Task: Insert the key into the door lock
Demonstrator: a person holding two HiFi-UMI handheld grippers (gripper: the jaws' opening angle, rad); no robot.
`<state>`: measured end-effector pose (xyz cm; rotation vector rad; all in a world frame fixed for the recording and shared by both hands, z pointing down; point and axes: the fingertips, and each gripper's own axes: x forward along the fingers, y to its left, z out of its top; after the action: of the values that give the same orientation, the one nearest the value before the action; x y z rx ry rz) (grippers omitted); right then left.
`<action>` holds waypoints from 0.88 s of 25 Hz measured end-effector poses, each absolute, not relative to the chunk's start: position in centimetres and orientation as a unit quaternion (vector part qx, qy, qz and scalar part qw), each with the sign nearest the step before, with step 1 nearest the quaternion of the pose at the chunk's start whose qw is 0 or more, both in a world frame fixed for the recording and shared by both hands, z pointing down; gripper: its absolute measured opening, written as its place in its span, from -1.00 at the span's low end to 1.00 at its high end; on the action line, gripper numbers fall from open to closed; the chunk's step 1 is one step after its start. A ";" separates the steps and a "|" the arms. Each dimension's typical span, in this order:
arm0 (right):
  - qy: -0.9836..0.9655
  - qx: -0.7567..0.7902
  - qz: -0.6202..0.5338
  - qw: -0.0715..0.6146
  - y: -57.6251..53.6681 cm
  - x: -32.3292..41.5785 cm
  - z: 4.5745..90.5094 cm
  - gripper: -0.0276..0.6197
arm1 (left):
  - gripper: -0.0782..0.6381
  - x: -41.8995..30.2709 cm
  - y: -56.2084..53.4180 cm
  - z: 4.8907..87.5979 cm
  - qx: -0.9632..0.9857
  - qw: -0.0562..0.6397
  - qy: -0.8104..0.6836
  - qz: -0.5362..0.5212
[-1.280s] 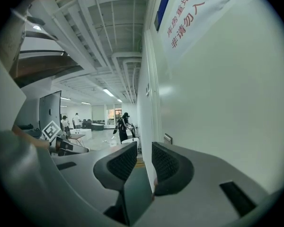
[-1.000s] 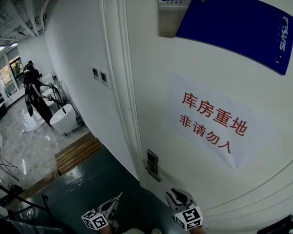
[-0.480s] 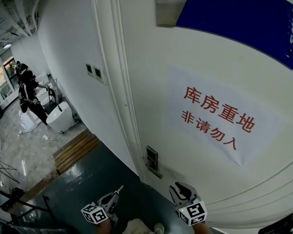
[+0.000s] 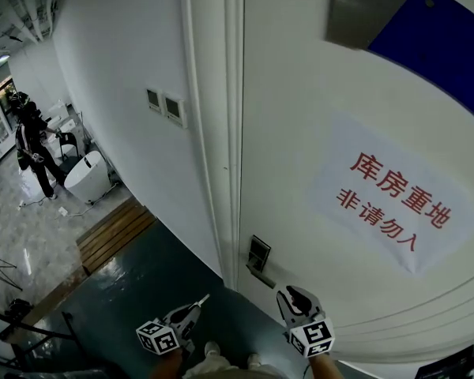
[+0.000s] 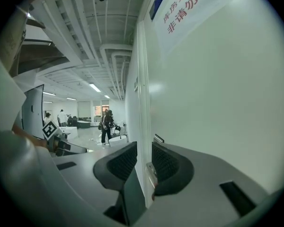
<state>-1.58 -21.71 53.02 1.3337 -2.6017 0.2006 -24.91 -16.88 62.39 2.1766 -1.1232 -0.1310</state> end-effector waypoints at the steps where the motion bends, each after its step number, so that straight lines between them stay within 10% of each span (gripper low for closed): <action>1: -0.881 0.456 0.065 0.107 -22.2 -2.0 52.8 -0.62 | -0.70 -25.1 -17.4 62.3 0.838 0.337 -0.426 -0.051; 22: -0.849 0.494 0.041 0.184 -26.7 -7.7 52.8 -0.62 | -0.70 -24.4 -24.1 65.0 0.855 0.401 -0.321 -0.071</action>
<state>-7.71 -26.74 52.83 1.3926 -2.3930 0.1146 -24.44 -24.14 64.99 2.1627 -0.8120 -0.1798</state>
